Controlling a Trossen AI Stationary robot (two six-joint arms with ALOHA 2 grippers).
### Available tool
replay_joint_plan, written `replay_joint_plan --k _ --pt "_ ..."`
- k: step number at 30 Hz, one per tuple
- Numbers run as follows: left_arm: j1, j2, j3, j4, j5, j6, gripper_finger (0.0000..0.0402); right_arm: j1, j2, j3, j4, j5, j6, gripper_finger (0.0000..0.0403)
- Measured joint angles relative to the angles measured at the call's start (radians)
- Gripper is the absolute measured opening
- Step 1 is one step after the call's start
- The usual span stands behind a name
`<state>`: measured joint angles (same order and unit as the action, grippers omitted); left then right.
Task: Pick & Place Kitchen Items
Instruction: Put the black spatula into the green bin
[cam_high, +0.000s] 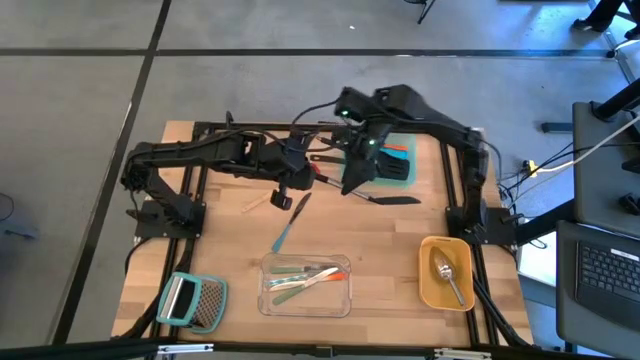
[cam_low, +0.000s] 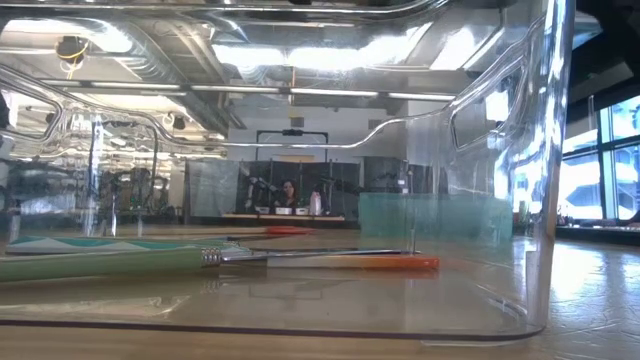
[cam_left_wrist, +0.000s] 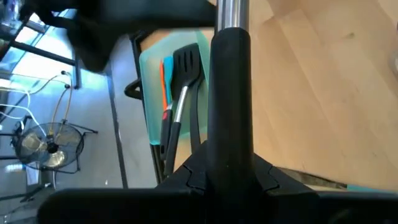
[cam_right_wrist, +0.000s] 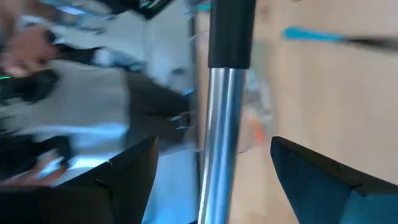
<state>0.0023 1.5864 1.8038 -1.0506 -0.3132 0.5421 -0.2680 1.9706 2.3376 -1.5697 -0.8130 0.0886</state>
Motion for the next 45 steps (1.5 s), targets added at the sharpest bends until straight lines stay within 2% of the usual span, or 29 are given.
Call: replay_joint_plan --k 3,5,14,19,26,29,30,36,45 --pt "0.013 0.0 0.0 -0.009 -0.004 -0.003 0.0033 -0.001 0.044 -0.01 -0.001 -0.155 -0.035 0.0312" --pt "0.031 0.0 0.0 -0.031 0.002 -0.006 0.0033 0.005 0.062 -0.01 -0.001 -0.203 -0.064 0.0312" --pt "0.087 -0.02 0.0 -0.055 0.045 -0.03 0.0033 0.027 0.067 -0.009 -0.001 -0.21 -0.115 0.0303" --pt "0.082 -0.02 0.0 -0.095 0.051 -0.024 0.0033 0.022 0.067 -0.009 -0.002 -0.218 -0.104 0.0248" --pt "0.057 -0.02 0.0 -0.113 0.068 -0.035 0.0033 0.017 0.067 -0.009 -0.003 -0.263 -0.064 0.0126" --pt "0.056 -0.024 0.004 -0.115 0.066 -0.037 0.0033 0.018 0.068 -0.013 -0.031 -0.232 -0.028 0.0071" --pt "0.056 -0.025 0.005 -0.114 0.061 -0.038 0.0033 0.018 0.07 -0.013 -0.023 -0.224 -0.029 0.0067" --pt "0.055 -0.033 0.001 -0.105 0.002 -0.031 0.0035 0.032 0.069 -0.013 -0.005 -0.104 -0.069 0.0067" --pt "0.062 -0.112 -0.002 -0.08 0.116 -0.162 0.0123 0.036 0.062 -0.007 0.011 0.158 -0.162 0.0065"
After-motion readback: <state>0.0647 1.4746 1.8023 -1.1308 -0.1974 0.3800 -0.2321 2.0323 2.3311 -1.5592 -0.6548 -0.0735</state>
